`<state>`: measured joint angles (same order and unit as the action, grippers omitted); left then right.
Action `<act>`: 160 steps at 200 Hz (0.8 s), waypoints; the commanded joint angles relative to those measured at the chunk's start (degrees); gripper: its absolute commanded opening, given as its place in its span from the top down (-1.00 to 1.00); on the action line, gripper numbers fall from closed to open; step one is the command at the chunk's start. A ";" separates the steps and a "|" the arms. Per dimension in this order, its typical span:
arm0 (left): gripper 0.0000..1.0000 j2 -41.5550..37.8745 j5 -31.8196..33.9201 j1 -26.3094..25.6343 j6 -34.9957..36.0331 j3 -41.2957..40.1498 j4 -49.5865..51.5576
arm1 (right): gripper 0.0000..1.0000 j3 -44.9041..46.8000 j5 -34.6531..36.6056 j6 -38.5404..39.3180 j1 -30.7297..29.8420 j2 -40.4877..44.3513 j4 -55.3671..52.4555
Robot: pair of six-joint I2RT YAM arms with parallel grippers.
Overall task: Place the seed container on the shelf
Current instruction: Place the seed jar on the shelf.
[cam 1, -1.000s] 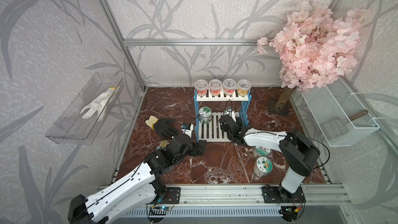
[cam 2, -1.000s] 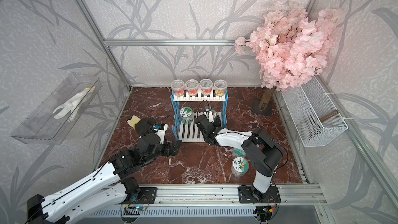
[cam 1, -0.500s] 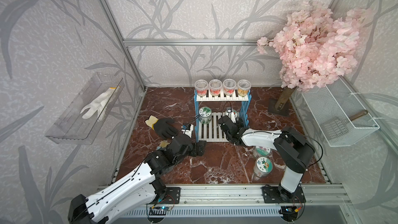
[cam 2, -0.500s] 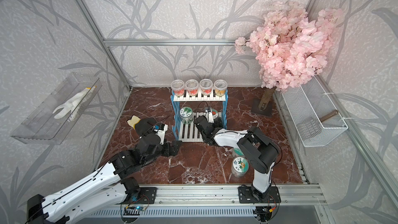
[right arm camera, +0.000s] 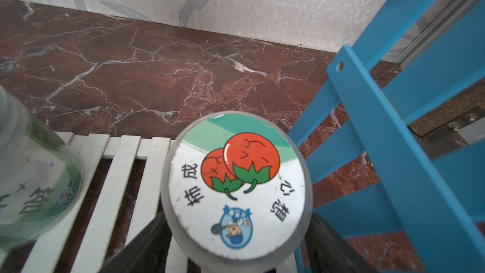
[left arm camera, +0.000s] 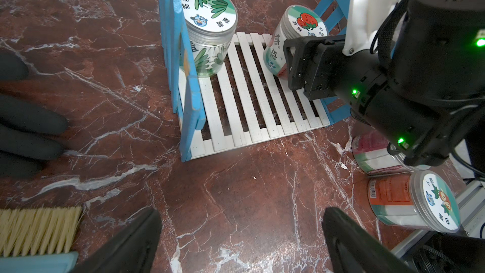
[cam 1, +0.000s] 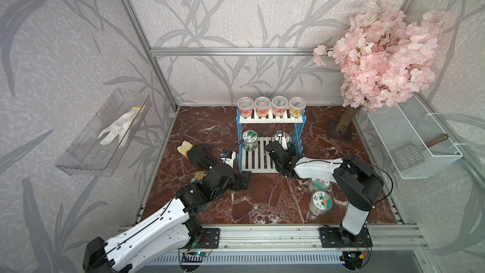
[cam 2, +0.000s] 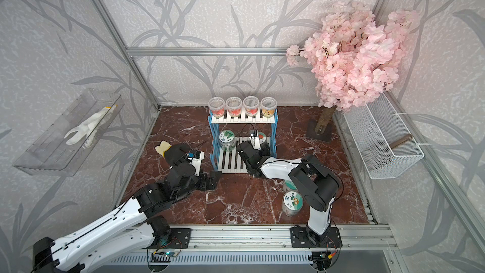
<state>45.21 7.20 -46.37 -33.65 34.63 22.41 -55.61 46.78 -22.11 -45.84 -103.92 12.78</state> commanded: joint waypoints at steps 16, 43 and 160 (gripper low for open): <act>-1.00 -0.06 -0.35 0.31 -0.10 -0.53 -0.10 | -0.64 -0.35 3.65 1.57 0.06 -1.84 2.59; -1.00 -0.13 -0.35 0.27 -0.10 -0.53 -0.07 | -0.68 -0.55 3.76 1.54 0.08 -2.65 2.51; -1.00 0.53 -0.61 0.39 -0.02 -0.53 -0.37 | -0.66 -0.51 3.91 3.00 0.24 -3.97 4.70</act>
<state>45.50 6.94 -46.30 -33.65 34.63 22.28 -55.66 49.08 -20.71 -45.84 -106.74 15.22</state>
